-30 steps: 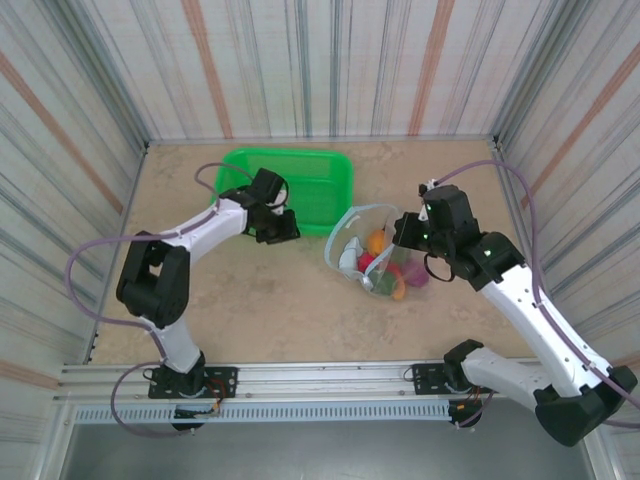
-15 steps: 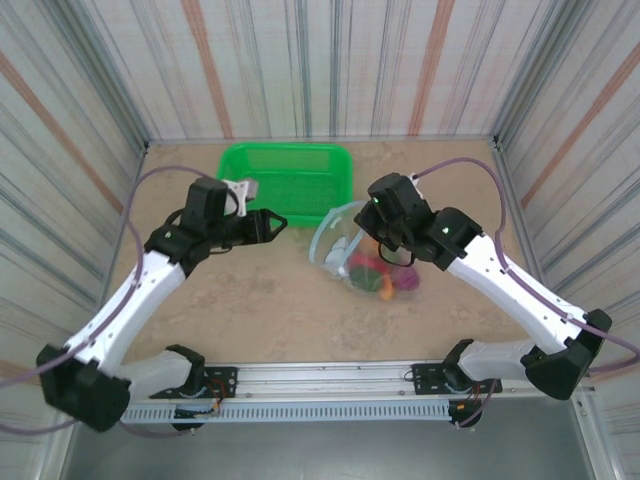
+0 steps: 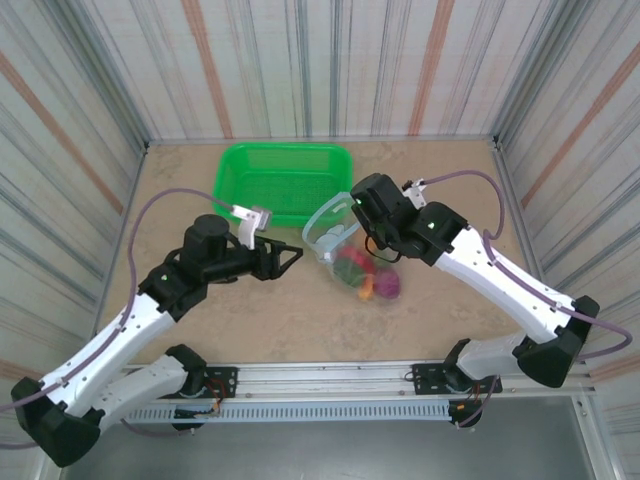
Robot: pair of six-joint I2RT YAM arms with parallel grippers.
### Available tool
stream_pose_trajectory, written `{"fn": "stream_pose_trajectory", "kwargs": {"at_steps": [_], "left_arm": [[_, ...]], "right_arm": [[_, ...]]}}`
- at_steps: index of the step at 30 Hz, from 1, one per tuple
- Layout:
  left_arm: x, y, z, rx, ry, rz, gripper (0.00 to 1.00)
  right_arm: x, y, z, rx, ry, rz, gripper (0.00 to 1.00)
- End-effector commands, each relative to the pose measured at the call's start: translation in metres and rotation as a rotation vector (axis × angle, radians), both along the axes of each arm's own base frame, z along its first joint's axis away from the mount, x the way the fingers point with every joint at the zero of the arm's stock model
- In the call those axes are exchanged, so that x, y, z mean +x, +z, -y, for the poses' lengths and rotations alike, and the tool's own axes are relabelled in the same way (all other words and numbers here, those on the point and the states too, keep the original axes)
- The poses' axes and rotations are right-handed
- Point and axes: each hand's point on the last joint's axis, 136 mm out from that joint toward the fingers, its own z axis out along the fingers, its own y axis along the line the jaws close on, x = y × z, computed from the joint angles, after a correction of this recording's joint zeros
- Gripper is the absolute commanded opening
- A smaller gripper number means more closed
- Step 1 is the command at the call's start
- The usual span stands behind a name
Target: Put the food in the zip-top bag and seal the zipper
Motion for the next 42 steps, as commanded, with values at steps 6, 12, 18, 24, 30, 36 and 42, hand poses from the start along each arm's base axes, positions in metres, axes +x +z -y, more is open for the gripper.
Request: {"fn": "stream_pose_trajectory", "kwargs": {"at_steps": [6, 12, 18, 24, 30, 36, 42], "left_arm": [[0.019, 0.01, 0.036, -0.036, -0.062, 0.027, 0.56], [0.039, -0.013, 0.045, -0.006, -0.008, -0.047, 0.51], [0.066, -0.015, 0.045, 0.005, 0.071, -0.007, 0.36], [0.066, -0.018, 0.038, 0.048, 0.074, -0.004, 0.33], [0.068, -0.037, 0.03, 0.082, 0.113, -0.039, 0.37], [0.067, -0.058, 0.027, 0.118, 0.134, -0.089, 0.38], [0.065, -0.064, 0.034, 0.102, 0.108, -0.126, 0.35]], "right_arm": [[0.008, 0.036, 0.003, 0.0, -0.074, 0.079, 0.0], [0.011, 0.032, -0.003, 0.022, -0.051, 0.086, 0.0], [0.014, 0.026, -0.013, 0.043, -0.015, 0.091, 0.0], [0.01, 0.018, -0.011, 0.047, 0.003, 0.085, 0.0], [0.007, 0.013, -0.008, 0.05, 0.007, 0.084, 0.0], [0.006, 0.01, -0.009, 0.05, 0.018, 0.079, 0.0], [0.007, 0.006, -0.006, 0.042, 0.015, 0.079, 0.0]]}}
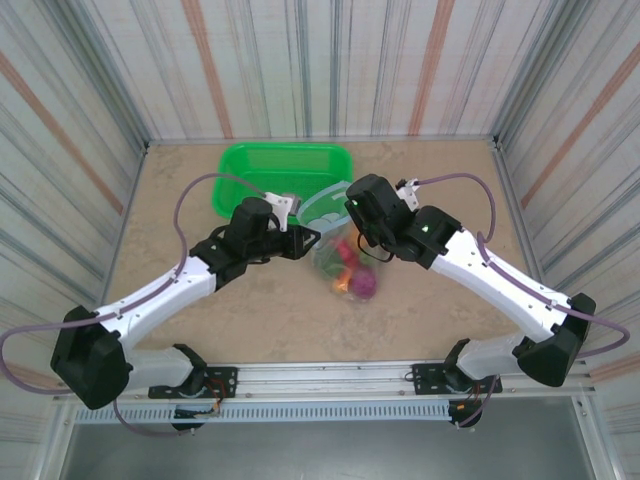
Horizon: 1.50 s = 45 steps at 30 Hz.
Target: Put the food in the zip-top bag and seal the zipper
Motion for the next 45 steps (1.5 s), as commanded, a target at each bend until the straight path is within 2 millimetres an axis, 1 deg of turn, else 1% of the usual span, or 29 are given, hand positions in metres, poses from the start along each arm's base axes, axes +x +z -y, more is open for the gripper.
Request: {"fn": "stream_pose_trajectory", "kwargs": {"at_steps": [1, 3, 4, 7, 9, 11, 13, 15, 16, 19, 20, 22, 25, 27, 28, 29, 31, 32, 33, 34, 36, 41, 43, 45], "left_arm": [[-0.003, -0.013, 0.003, 0.002, -0.011, -0.039, 0.35], [-0.004, -0.013, 0.006, -0.011, -0.019, -0.038, 0.35], [-0.004, -0.012, 0.008, -0.018, -0.025, -0.039, 0.33], [-0.002, -0.009, 0.013, -0.015, -0.046, -0.035, 0.19], [-0.003, -0.002, 0.015, 0.008, -0.081, -0.016, 0.13], [-0.006, 0.011, 0.014, 0.043, -0.122, 0.026, 0.1], [-0.009, 0.028, 0.01, 0.084, -0.175, 0.074, 0.09], [-0.011, 0.041, 0.004, 0.13, -0.206, 0.105, 0.09], [-0.012, 0.046, 0.002, 0.151, -0.222, 0.119, 0.1], [-0.022, 0.064, 0.001, 0.198, -0.31, 0.159, 0.1], [-0.025, 0.069, 0.002, 0.201, -0.336, 0.168, 0.1], [-0.031, 0.08, 0.003, 0.211, -0.39, 0.196, 0.1], [-0.039, 0.092, 0.004, 0.233, -0.47, 0.239, 0.11], [-0.044, 0.097, 0.005, 0.247, -0.529, 0.269, 0.12], [-0.047, 0.099, 0.006, 0.252, -0.555, 0.284, 0.13], [-0.051, 0.097, 0.006, 0.269, -0.579, 0.296, 0.14], [-0.058, 0.089, 0.007, 0.314, -0.627, 0.318, 0.16], [-0.063, 0.083, 0.008, 0.336, -0.655, 0.329, 0.16], [-0.065, 0.078, 0.008, 0.36, -0.676, 0.337, 0.16], [-0.065, 0.075, 0.008, 0.387, -0.684, 0.347, 0.17], [-0.063, 0.068, 0.008, 0.432, -0.689, 0.349, 0.17], [-0.062, 0.064, 0.004, 0.449, -0.664, 0.346, 0.19], [-0.059, 0.064, 0.001, 0.443, -0.625, 0.359, 0.23], [-0.057, 0.068, -0.001, 0.376, -0.583, 0.352, 0.26]], "right_arm": [[-0.002, 0.0, 0.009, -0.011, 0.002, 0.01, 0.0], [-0.002, -0.002, 0.008, -0.002, 0.009, 0.011, 0.0], [-0.001, -0.003, 0.007, 0.002, 0.012, 0.01, 0.0], [-0.001, -0.005, 0.005, 0.002, 0.021, 0.006, 0.0], [0.0, -0.005, 0.005, -0.006, 0.035, 0.011, 0.0], [0.002, -0.004, 0.006, -0.038, 0.061, 0.027, 0.0], [0.002, -0.005, 0.019, -0.088, 0.051, 0.02, 0.12], [0.002, 0.002, 0.032, -0.157, 0.059, 0.047, 0.23], [0.003, 0.008, 0.037, -0.195, 0.076, 0.072, 0.28], [0.005, 0.03, 0.045, -0.347, 0.2, 0.199, 0.48], [0.005, 0.034, 0.047, -0.37, 0.234, 0.229, 0.52], [0.004, 0.048, 0.036, -0.385, 0.384, 0.35, 0.55], [-0.005, 0.07, 0.021, -0.419, 0.578, 0.572, 0.59], [-0.012, 0.075, 0.017, -0.523, 0.681, 0.66, 0.58], [-0.018, 0.076, 0.012, -0.568, 0.747, 0.702, 0.57], [-0.026, 0.074, 0.004, -0.624, 0.846, 0.761, 0.57], [-0.044, 0.061, -0.011, -0.714, 1.037, 0.855, 0.54], [-0.051, 0.053, -0.017, -0.766, 1.129, 0.904, 0.51], [-0.057, 0.045, -0.025, -0.809, 1.219, 0.948, 0.45], [-0.062, 0.038, -0.03, -0.834, 1.291, 0.967, 0.43], [-0.074, 0.03, -0.039, -0.847, 1.448, 0.987, 0.42], [-0.097, 0.015, -0.047, -0.797, 1.659, 1.027, 0.43], [-0.102, 0.01, -0.048, -0.78, 1.69, 1.049, 0.45], [-0.101, 0.005, -0.052, -0.761, 1.697, 1.081, 0.47]]}}
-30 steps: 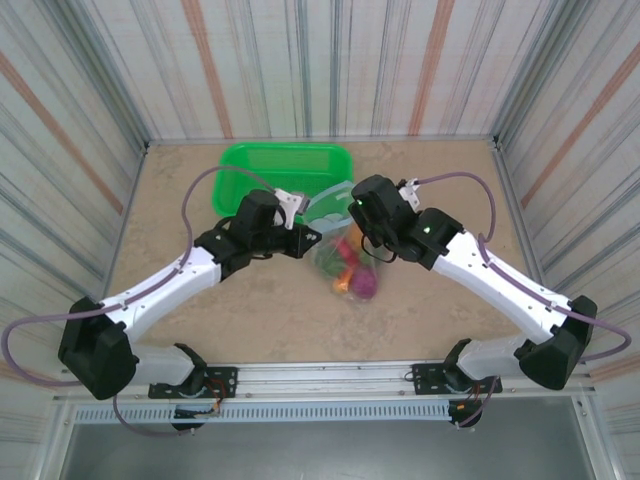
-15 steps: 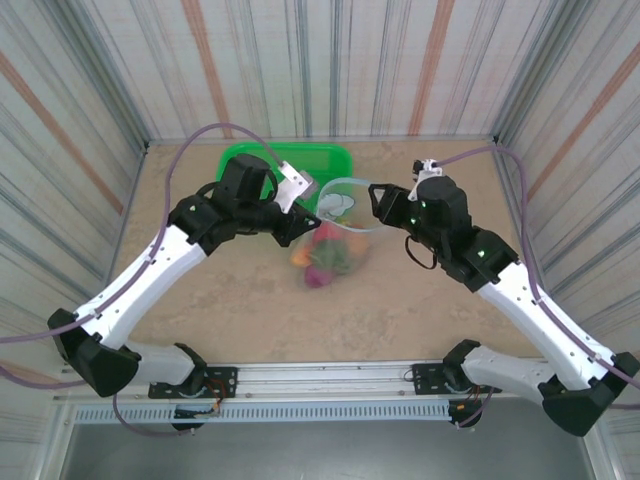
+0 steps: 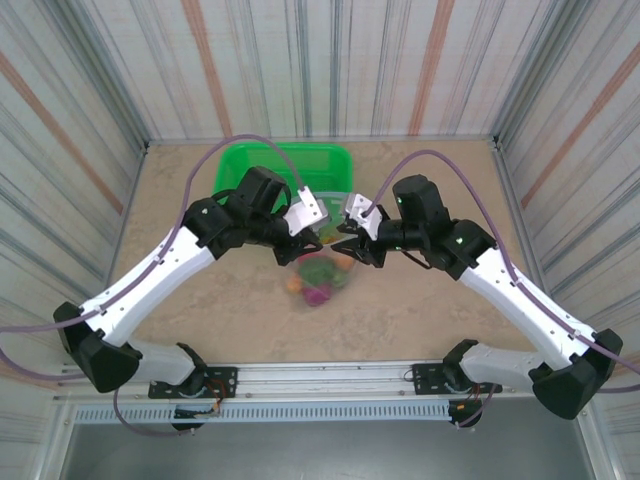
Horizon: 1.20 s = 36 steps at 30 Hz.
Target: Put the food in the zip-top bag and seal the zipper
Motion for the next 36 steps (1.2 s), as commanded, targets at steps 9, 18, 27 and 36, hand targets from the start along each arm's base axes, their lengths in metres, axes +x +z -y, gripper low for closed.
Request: {"fn": "stream_pose_trajectory", "kwargs": {"at_steps": [9, 18, 27, 36], "left_arm": [[0.001, 0.003, -0.003, -0.21, 0.062, -0.114, 0.25], [0.0, 0.013, -0.009, -0.249, 0.085, -0.078, 0.21], [-0.003, 0.063, -0.044, -0.437, 0.213, 0.122, 0.36], [0.021, 0.021, -0.096, -0.456, 0.596, 0.147, 0.47]], "right_arm": [[0.005, -0.029, -0.023, -0.105, 0.232, 0.085, 0.49], [0.031, -0.051, -0.035, -0.25, 0.235, 0.291, 0.43], [0.053, -0.079, -0.029, -0.369, 0.194, 0.335, 0.6], [0.085, -0.084, -0.042, -0.353, 0.136, 0.439, 0.12]]}}
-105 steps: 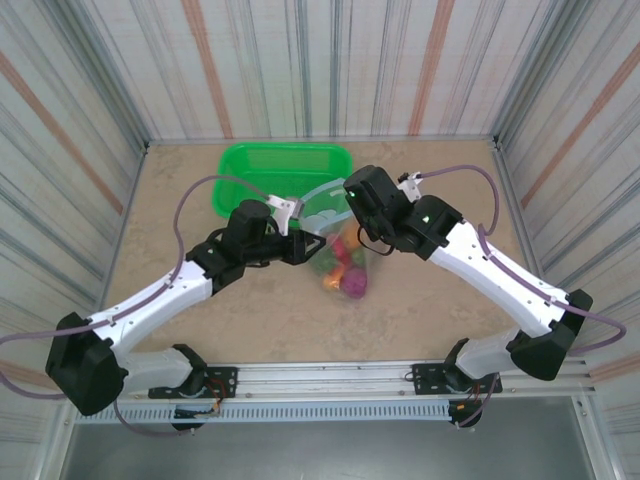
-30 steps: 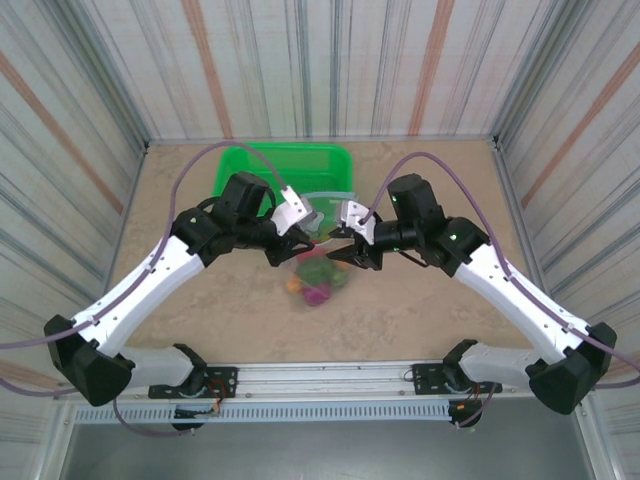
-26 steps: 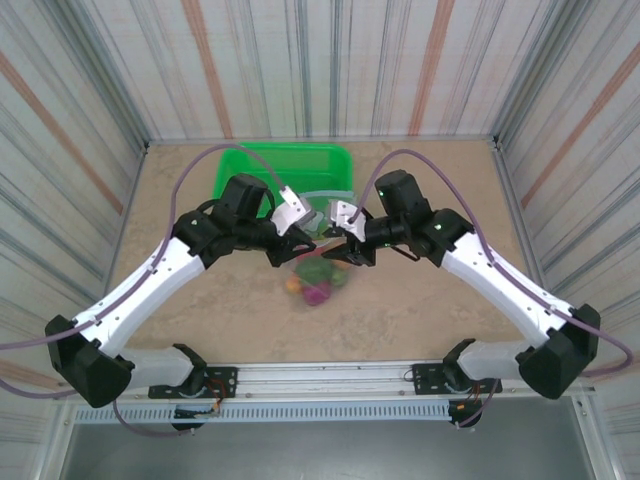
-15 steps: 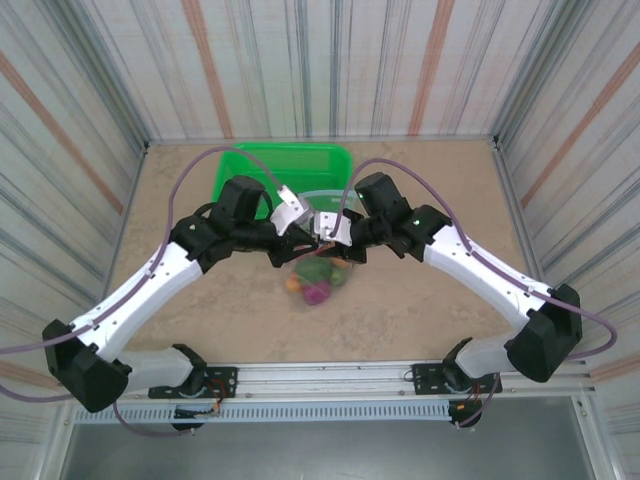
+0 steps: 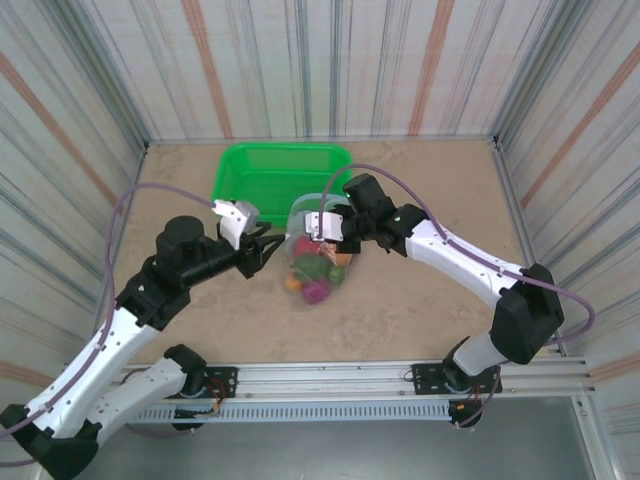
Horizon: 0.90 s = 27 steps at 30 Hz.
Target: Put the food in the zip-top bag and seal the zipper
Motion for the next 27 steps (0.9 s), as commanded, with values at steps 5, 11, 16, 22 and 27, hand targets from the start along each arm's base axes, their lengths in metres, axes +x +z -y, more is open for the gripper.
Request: {"fn": "stream_pose_trajectory", "kwargs": {"at_steps": [5, 11, 16, 22, 27], "left_arm": [[0.016, -0.041, -0.02, -0.047, 0.168, -0.048, 0.63], [0.03, -0.049, -0.024, -0.032, 0.185, -0.016, 0.65], [0.047, -0.059, -0.028, -0.118, 0.187, -0.049, 0.63], [0.056, -0.063, -0.015, -0.141, 0.11, -0.059, 0.61], [0.06, -0.069, -0.014, -0.203, 0.127, -0.072, 0.54]], "right_arm": [[-0.001, 0.05, -0.006, 0.162, -0.006, 0.073, 0.04], [-0.01, 0.08, -0.004, 0.268, -0.014, 0.043, 0.01], [-0.013, 0.081, 0.003, 0.295, -0.03, 0.039, 0.0], [-0.014, 0.08, 0.009, 0.319, -0.038, 0.032, 0.01], [-0.019, 0.085, 0.011, 0.338, -0.028, 0.032, 0.02]]}}
